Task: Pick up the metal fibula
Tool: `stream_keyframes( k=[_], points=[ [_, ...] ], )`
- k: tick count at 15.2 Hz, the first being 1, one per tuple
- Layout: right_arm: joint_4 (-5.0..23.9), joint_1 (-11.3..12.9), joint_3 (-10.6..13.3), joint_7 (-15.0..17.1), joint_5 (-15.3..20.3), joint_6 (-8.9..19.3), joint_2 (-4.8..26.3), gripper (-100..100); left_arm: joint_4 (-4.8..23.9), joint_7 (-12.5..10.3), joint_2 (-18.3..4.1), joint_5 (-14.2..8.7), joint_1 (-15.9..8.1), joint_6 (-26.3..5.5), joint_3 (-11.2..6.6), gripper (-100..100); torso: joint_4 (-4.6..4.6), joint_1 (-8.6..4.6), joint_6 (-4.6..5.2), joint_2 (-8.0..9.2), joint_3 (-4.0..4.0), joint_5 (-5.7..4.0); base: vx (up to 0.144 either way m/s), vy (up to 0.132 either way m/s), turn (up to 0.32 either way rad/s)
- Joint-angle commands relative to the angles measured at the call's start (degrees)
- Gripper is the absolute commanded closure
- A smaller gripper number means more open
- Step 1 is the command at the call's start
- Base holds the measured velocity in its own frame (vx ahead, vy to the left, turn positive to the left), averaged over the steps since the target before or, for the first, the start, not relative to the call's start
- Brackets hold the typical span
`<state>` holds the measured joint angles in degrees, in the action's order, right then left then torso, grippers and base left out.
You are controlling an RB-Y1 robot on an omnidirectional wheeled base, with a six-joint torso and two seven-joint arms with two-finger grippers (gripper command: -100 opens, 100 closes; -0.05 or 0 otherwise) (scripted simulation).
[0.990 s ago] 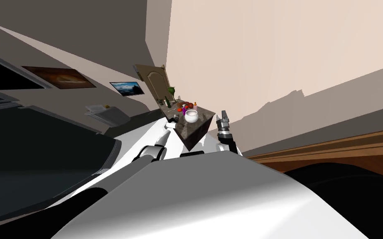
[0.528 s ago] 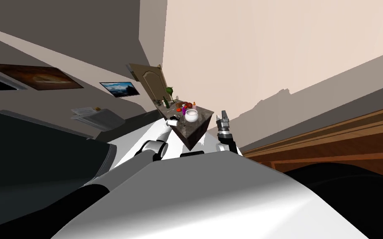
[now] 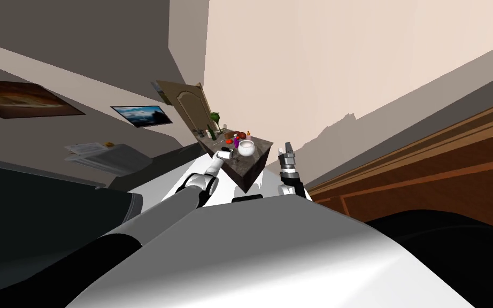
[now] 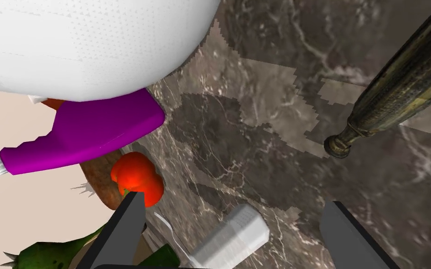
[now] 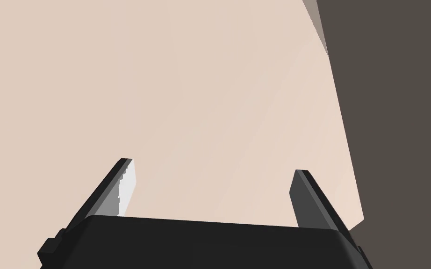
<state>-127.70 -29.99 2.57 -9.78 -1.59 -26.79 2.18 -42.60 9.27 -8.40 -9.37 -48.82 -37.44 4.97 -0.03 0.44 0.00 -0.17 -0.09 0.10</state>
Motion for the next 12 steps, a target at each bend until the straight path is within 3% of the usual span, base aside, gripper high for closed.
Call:
stream_keyframes(
  k=[1, 5, 6, 7, 9, 12],
  points=[
    [0.0, 0.0, 0.0, 0.0, 0.0, 0.0, 0.0, 0, 2.86, -0.04, 0.7, -0.33, -2.86, -2.86, 0.18, -100, 0.0, 0.0, 0.0, 0.0, 0.0, 0.0, -0.032, 0.111, -0.196],
    [0.0, 0.0, 0.0, 0.0, 0.0, 0.0, 0.0, 0, 8.33, 0.14, 1.72, -1.04, -7.5, -6.6, 0.42, -100, -0.01, -0.05, -0.01, -0.06, -0.03, -0.01, -0.019, 0.09, -0.119],
    [0.0, 0.0, 0.0, 0.0, 0.0, 0.0, 0.0, 0, 9.13, 0.14, 1.72, -1.04, -7.73, -6.64, 0.42, -100, -0.01, -0.06, 0.01, -0.06, -0.03, -0.02, -0.017, 0.096, -0.129],
    [0.0, 0.0, 0.0, 0.0, 0.0, 0.0, 0.0, 0, 10.93, 0.22, 2.28, -1.35, -9.61, -8.2, 0.52, -100, -0.02, -0.04, 0.0, -0.07, -0.04, -0.01, -0.016, 0.098, -0.11],
    [0.0, -0.01, 0.0, 0.0, 0.0, 0.0, 0.0, 0, 11.33, 0.22, 2.28, -1.35, -9.61, -8.2, 0.52, -100, -0.02, -0.05, -0.01, -0.08, -0.05, -0.01, -0.011, 0.062, -0.062],
    [0.0, -0.01, 0.01, 0.0, 0.0, 0.0, -0.01, 0, 15.01, 0.35, 3.49, -1.88, -12.76, -10.82, 0.69, -100, -0.03, -0.31, 0.0, -0.12, -0.07, -0.07, -0.013, 0.031, -0.081]
  ],
)
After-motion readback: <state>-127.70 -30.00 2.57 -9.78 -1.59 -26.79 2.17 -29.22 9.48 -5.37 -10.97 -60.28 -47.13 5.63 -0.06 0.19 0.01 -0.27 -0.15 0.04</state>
